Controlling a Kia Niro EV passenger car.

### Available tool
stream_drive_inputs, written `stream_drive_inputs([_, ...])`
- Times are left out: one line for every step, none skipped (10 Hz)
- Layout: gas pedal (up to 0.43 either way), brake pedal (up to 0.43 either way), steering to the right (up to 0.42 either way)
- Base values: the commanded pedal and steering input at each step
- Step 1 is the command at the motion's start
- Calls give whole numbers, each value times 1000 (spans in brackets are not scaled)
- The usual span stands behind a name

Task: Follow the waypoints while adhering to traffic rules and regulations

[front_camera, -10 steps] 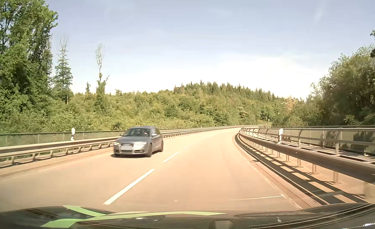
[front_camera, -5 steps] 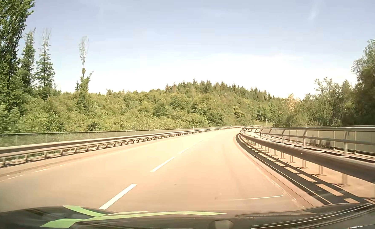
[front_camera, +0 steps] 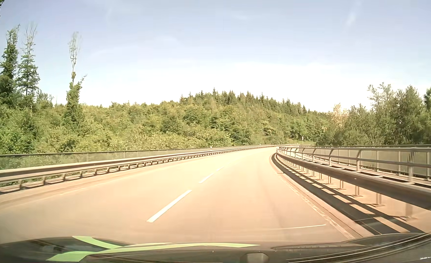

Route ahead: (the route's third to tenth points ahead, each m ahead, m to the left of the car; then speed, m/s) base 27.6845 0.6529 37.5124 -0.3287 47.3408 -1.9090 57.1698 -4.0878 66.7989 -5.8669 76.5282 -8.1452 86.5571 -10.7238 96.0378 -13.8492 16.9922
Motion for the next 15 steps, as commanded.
stream_drive_inputs([59,0,16])
stream_drive_inputs([59,0,16])
stream_drive_inputs([28,0,16])
stream_drive_inputs([0,0,16])
stream_drive_inputs([0,0,16])
stream_drive_inputs([0,0,16])
stream_drive_inputs([0,0,16])
stream_drive_inputs([0,0,18])
stream_drive_inputs([0,0,20])
stream_drive_inputs([0,0,21])
stream_drive_inputs([0,0,20])
stream_drive_inputs([0,0,21])
stream_drive_inputs([0,0,21])
stream_drive_inputs([0,0,21])
stream_drive_inputs([0,0,20])
